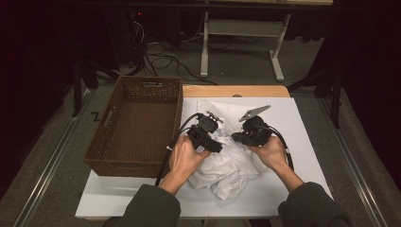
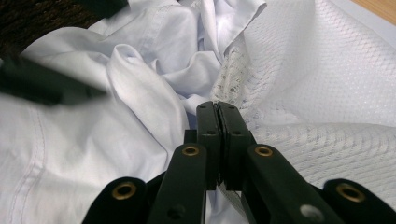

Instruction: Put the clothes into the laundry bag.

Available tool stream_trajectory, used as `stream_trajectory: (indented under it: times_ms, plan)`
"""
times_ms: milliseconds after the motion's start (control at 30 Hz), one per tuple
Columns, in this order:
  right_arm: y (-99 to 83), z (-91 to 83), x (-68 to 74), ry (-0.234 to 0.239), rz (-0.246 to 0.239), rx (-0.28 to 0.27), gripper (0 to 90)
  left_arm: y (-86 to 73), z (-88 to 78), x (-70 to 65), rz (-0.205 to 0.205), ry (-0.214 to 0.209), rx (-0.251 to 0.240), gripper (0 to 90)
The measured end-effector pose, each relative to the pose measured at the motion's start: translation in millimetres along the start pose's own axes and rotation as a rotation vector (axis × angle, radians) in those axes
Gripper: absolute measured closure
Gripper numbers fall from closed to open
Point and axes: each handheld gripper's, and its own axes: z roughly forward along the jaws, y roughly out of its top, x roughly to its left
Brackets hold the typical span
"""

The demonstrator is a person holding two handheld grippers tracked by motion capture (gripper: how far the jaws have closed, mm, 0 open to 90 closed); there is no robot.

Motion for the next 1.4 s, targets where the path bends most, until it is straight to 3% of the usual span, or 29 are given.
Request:
stream_trajectory:
  times_ms: [100, 300, 400, 533, 633, 733, 833, 900, 1000, 1167, 1300, 1400]
  plan:
    - [0.7, -0.2, 1.4, -0.003, -0.001, 0.006, 89.4, 9.0, 2.3, 10.9, -0.011, 0.036, 0.023, 32.0]
    - [-0.3, -0.1, -2.1, 0.0, 0.011, 0.016, 89.3, 18.4, 31.0, 24.5, -0.003, 0.152, 0.129, 28.7]
    - [-0.7, 0.9, -2.1, 0.004, 0.004, 0.021, 89.3, 21.2, 44.0, 33.0, -0.033, 0.162, 0.173, 29.2]
    - [0.1, 0.4, -1.6, 0.008, 0.003, 0.018, 89.2, 22.7, 51.5, 40.5, -0.08, 0.101, 0.174, 35.6]
    - [-0.2, -0.6, -1.8, 0.007, 0.003, 0.011, 89.2, 22.5, 50.4, 47.3, -0.121, 0.043, 0.161, 57.2]
    - [0.0, -0.2, -3.1, 0.009, 0.005, 0.014, 89.2, 19.1, 43.5, 47.0, -0.099, 0.013, 0.113, 75.8]
    - [0.7, 0.2, -3.3, 0.01, 0.012, 0.012, 89.2, 14.1, 31.7, 39.6, -0.047, -0.014, 0.079, 85.6]
    - [0.8, -1.2, -4.2, 0.006, 0.002, 0.005, 89.2, 10.7, 23.9, 33.7, -0.025, -0.062, 0.054, 87.2]
    - [0.5, -3.2, -3.3, -0.002, 0.018, 0.006, 89.2, 3.8, 13.3, 18.9, 0.041, -0.118, 0.028, 87.8]
    - [3.1, -3.5, -3.2, -0.01, 0.029, -0.006, 89.2, -3.6, 9.3, -5.1, 0.099, -0.203, 0.004, 88.0]
    - [7.3, -5.3, -4.2, -0.004, 0.023, -0.028, 89.3, -2.2, 23.5, -16.0, 0.107, -0.201, 0.022, 87.9]
    - [8.9, -7.3, -3.2, 0.004, 0.034, -0.039, 89.3, 0.1, 44.8, -16.9, 0.062, -0.196, 0.041, 87.8]
